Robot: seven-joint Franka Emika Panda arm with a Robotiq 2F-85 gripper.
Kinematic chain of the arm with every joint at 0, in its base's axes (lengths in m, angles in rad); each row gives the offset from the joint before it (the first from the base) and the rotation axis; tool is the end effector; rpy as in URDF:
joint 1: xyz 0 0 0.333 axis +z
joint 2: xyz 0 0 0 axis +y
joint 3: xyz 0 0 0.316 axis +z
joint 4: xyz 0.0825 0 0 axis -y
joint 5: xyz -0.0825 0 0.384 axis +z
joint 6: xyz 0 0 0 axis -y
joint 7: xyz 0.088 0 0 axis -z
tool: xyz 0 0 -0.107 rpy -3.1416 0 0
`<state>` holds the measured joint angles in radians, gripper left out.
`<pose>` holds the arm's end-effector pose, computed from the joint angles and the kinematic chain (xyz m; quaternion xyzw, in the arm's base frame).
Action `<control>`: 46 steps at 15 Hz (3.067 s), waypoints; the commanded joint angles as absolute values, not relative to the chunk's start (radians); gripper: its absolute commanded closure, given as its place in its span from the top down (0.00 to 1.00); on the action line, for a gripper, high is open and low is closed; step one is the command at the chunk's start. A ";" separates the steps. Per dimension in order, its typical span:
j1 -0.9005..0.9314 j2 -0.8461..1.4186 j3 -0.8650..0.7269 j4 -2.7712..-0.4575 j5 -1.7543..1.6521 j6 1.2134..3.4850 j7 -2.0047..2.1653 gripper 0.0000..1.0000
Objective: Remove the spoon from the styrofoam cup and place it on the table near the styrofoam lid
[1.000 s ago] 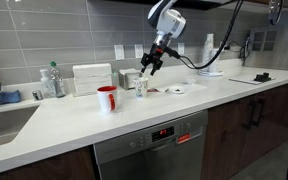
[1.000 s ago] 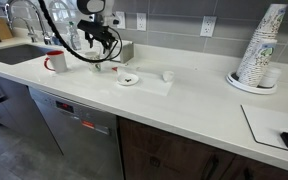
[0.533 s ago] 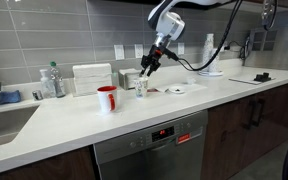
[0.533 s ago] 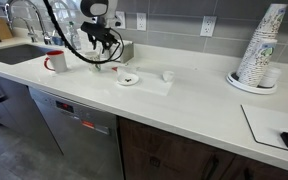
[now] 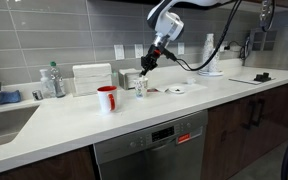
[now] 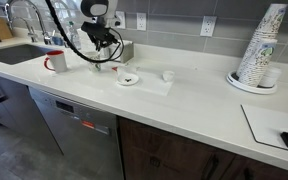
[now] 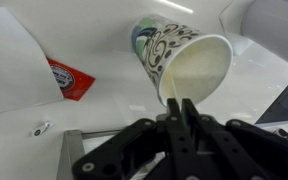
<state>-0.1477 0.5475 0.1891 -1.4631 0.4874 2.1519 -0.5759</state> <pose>0.7211 0.0241 0.3892 -0.9500 -0.1629 -0.1355 0.2296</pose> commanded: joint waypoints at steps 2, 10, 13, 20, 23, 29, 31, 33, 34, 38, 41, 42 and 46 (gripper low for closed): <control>-0.164 0.546 0.203 -1.456 0.504 2.114 -0.615 0.01; -0.146 0.456 0.181 -1.494 0.483 2.098 -0.563 0.01; -0.161 0.401 0.176 -1.512 0.512 2.084 -0.534 0.01; -0.255 0.260 0.125 -1.594 0.755 1.944 -0.533 0.01; -0.275 0.202 0.045 -1.674 0.869 1.949 -0.502 0.01; -0.307 0.155 -0.109 -1.856 1.065 1.990 -0.516 0.01; -0.315 0.152 -0.149 -1.920 1.129 2.024 -0.519 0.01; -0.318 0.162 -0.180 -1.971 1.192 2.075 -0.517 0.01; -0.318 0.171 -0.192 -1.996 1.229 2.105 -0.519 0.01; -0.331 0.203 -0.225 -2.086 1.418 2.195 -0.548 0.01; -0.333 0.234 -0.243 -2.126 1.592 2.259 -0.585 0.01; -0.332 0.244 -0.247 -2.135 1.660 2.273 -0.602 0.01; -0.305 0.301 -0.256 -2.119 1.898 2.360 -0.658 0.01</control>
<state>-0.3306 0.2637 -0.2454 -2.1282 1.7595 2.3031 -0.6129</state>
